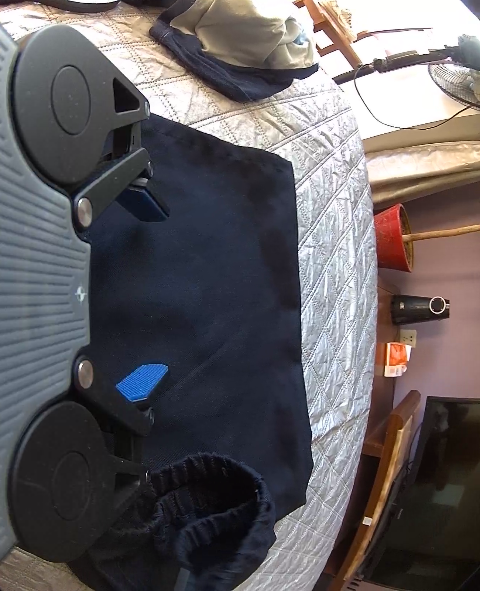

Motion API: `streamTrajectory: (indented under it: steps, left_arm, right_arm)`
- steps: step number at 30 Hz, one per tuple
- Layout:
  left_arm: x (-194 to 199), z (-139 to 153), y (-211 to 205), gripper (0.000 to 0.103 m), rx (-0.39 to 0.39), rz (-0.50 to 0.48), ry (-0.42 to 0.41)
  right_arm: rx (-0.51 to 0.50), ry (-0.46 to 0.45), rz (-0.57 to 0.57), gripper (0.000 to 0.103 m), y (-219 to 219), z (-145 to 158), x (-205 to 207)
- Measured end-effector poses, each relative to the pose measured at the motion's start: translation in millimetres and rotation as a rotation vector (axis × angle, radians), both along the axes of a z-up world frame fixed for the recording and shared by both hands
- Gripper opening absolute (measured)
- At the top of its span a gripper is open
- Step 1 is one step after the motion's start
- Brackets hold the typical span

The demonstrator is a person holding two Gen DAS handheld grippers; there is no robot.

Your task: Fold clothes

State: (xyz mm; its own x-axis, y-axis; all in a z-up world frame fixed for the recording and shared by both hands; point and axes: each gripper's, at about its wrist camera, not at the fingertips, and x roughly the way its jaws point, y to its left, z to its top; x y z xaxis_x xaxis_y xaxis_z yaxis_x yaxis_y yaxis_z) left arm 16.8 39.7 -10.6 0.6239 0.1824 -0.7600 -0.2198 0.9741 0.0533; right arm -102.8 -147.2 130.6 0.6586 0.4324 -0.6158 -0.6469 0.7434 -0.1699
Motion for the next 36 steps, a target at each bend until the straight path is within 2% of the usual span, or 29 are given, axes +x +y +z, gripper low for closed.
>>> streamTrajectory:
  steps: [4,5,8,9,11,12,14,16,17,18,19,21,26,31,32,33,34,36]
  left_arm:
    - [1,-1,1,0.082,-0.011,0.001,0.009]
    - [1,-1,1,0.082,-0.015,0.005,0.009]
    - [2,-1,2,0.082,-0.019,0.01,0.011]
    - [2,-1,1,0.082,-0.018,0.009,0.011]
    - [2,-1,2,0.082,-0.019,0.009,0.011]
    - [2,-1,3,0.082,-0.021,0.012,0.011]
    - [2,0,4,0.082,-0.026,0.019,0.009]
    - [1,0,5,0.082,-0.03,0.022,0.006]
    - [0,0,5,0.082,-0.027,0.021,0.006]
    - [0,-1,4,0.082,-0.025,0.019,0.006]
    - [-1,-1,4,0.082,-0.023,0.017,0.006]
    - [-1,-1,5,0.082,-0.022,0.022,0.007]
    - [-2,0,7,0.082,-0.028,0.025,0.005]
    - [-4,4,14,0.081,-0.018,0.068,-0.03]
    - [-4,4,15,0.081,-0.018,0.074,-0.031]
    - [-4,4,17,0.081,-0.017,0.078,-0.03]
    - [-4,4,17,0.081,-0.019,0.077,-0.028]
    - [-4,3,18,0.082,-0.023,0.071,-0.023]
  right_arm:
    - [-0.003,0.01,0.015,0.028,12,7,-2]
    - [-0.011,0.036,0.019,0.029,15,5,-3]
    - [-0.09,0.126,0.043,0.036,26,-26,4]
    - [-0.119,0.108,0.051,0.04,27,-34,0]
    - [-0.125,0.099,0.046,0.042,27,-35,-5]
    - [-0.125,0.096,0.044,0.057,27,-35,-7]
    - [-0.084,0.117,0.058,0.076,27,-34,-11]
    - [-0.106,0.103,0.083,0.076,33,-40,-16]
    - [-0.128,0.093,0.089,0.073,37,-43,-17]
    - [-0.125,0.08,0.084,0.057,39,-46,-17]
    - [-0.097,0.092,0.067,0.046,37,-45,-14]
    - [-0.041,0.116,0.035,0.041,34,-44,-7]
    - [0.002,0.086,0.0,0.033,30,-32,-5]
    - [0.039,0.063,0.002,0.033,37,-33,-7]
    - [0.012,0.092,0.01,0.036,39,-40,-6]
    - [-0.015,0.122,0.018,0.049,42,-47,-5]
    - [-0.034,0.151,0.025,0.053,43,-53,-4]
    - [0.084,0.185,0.018,0.056,31,-36,-2]
